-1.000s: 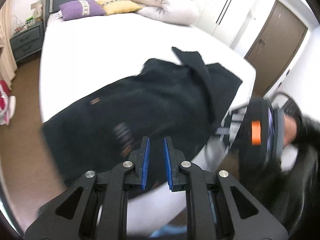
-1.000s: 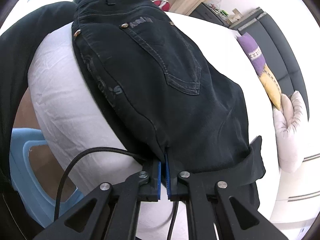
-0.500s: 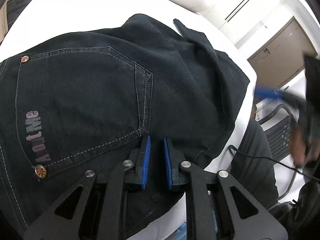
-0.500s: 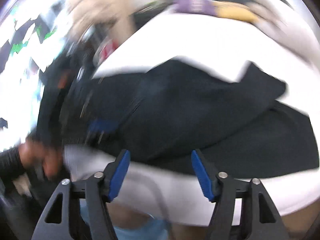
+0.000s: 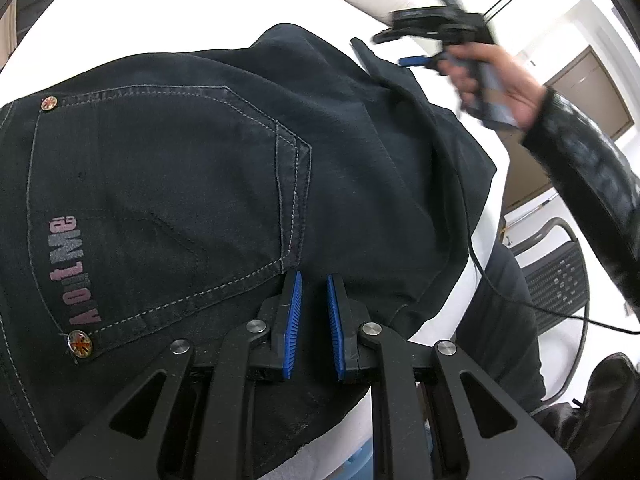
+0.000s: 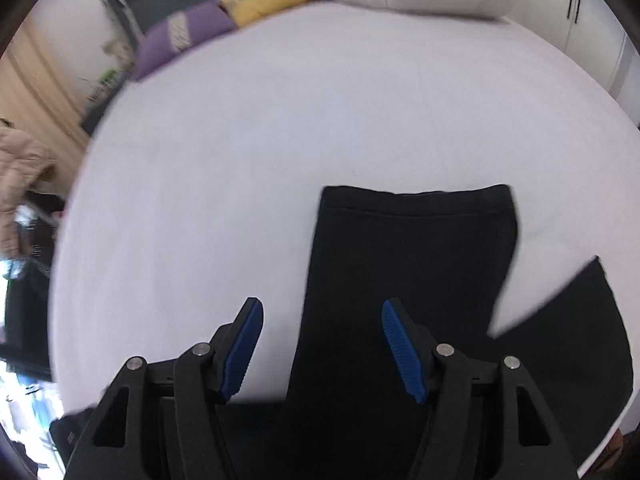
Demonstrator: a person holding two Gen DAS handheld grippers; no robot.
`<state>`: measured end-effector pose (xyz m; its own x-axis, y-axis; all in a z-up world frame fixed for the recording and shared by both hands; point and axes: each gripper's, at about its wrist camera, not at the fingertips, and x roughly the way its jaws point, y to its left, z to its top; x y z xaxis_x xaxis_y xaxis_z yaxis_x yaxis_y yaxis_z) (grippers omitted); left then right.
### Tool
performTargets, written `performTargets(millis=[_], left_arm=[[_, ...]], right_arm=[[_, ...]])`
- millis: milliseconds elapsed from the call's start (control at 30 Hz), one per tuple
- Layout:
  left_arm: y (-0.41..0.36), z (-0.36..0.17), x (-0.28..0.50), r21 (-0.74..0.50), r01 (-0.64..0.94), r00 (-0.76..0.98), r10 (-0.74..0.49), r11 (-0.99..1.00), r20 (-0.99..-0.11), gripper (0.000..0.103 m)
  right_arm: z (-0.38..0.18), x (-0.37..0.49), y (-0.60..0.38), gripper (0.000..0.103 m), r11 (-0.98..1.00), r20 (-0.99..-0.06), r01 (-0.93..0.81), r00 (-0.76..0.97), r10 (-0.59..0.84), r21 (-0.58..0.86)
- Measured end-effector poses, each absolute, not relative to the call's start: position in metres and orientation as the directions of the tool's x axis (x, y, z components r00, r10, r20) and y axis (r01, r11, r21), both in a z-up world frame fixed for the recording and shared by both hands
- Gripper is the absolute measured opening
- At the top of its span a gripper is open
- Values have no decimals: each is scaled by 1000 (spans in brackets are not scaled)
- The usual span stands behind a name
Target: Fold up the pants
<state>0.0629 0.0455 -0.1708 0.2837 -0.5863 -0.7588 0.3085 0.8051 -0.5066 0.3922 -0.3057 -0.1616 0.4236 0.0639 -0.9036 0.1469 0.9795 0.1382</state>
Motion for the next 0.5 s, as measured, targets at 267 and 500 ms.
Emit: performTargets(millis=[267, 500], left_arm=[[49, -174, 67, -521, 299, 273, -595, 799, -756, 13], [46, -171, 64, -499, 304, 281, -577, 811, -767, 13]], right_arm=[[-196, 434, -303, 22, 986, -913, 168, 404, -58, 12], [-152, 384, -377, 5, 926, -820, 247, 563, 102, 285]])
